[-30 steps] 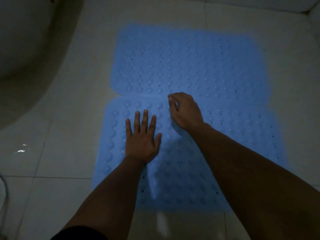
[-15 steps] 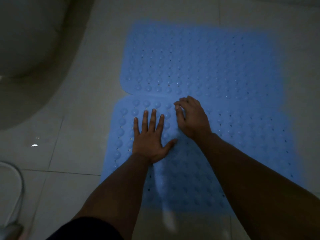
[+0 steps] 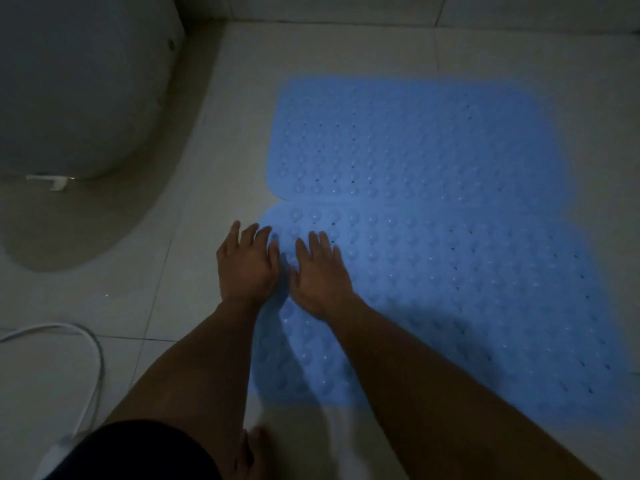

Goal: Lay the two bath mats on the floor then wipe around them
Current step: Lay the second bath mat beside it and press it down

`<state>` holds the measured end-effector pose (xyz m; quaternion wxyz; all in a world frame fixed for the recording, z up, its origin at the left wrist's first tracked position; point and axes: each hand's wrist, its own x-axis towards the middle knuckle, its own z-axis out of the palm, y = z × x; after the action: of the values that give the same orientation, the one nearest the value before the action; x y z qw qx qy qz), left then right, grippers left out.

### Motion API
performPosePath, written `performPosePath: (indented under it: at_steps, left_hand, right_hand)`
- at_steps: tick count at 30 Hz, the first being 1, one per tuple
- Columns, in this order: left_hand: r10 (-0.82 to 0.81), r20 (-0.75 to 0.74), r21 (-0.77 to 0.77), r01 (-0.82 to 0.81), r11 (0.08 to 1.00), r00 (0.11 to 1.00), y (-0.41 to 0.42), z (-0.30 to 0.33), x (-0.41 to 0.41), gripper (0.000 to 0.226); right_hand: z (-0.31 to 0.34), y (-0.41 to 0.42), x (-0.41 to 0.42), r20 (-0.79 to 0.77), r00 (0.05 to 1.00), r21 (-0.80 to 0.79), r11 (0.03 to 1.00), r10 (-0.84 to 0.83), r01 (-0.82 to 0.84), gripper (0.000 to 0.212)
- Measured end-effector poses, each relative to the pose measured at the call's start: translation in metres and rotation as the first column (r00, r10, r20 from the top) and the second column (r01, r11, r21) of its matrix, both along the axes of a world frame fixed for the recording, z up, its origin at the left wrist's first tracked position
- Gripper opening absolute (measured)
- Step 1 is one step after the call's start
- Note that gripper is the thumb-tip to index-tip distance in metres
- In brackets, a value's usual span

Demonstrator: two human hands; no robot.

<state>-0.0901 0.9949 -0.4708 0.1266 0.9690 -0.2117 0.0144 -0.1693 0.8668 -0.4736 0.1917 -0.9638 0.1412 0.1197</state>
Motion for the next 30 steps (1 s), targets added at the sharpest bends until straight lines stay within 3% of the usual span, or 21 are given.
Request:
performPosePath:
  at_steps: [4,9,14,18,21,23,26,30]
  left_hand:
    - [-0.002,0.021,0.061,0.001,0.998,1.0,0.023,-0.018,0.015,0.051]
    - [0.032,0.022,0.07,-0.033,0.997,0.999,0.033,-0.033,0.03,0.048]
    - [0.05,-0.006,0.069,-0.049,0.996,0.999,0.037,-0.036,0.031,0.05]
    - [0.032,-0.009,0.025,-0.031,0.999,0.999,0.031,-0.025,0.026,0.05]
    - [0.026,-0.026,-0.011,-0.027,1.0,0.999,0.024,-0.007,0.021,0.056]
    - [-0.003,-0.036,-0.016,0.002,1.0,0.999,0.022,0.004,0.012,0.059]
    - [-0.086,-0.033,0.001,0.086,0.996,0.996,0.019,0.006,-0.004,0.06]
    - [-0.226,-0.128,0.057,0.235,0.97,0.966,0.007,-0.009,-0.022,0.066]
  right_hand:
    - [-0.031,0.027,-0.01,0.086,0.996,-0.135,0.99,-0.025,0.036,0.083]
    - [-0.038,0.029,-0.007,0.104,0.994,-0.158,0.986,-0.035,0.051,0.093]
    - [-0.038,0.032,-0.006,0.1,0.994,-0.121,0.992,-0.035,0.047,0.098]
    - [-0.032,0.023,-0.002,0.003,1.0,0.038,0.999,-0.023,0.023,0.1]
    - [-0.009,0.004,0.019,-0.159,0.987,0.183,0.982,-0.006,0.035,0.09]
    - [0.016,-0.014,0.034,-0.196,0.978,0.318,0.939,-0.074,0.134,0.08]
    - [0.038,-0.041,0.035,-0.005,0.965,0.428,0.871,-0.263,0.24,0.062]
    - [0.042,-0.062,0.025,0.152,0.943,0.398,0.891,-0.297,0.217,0.041]
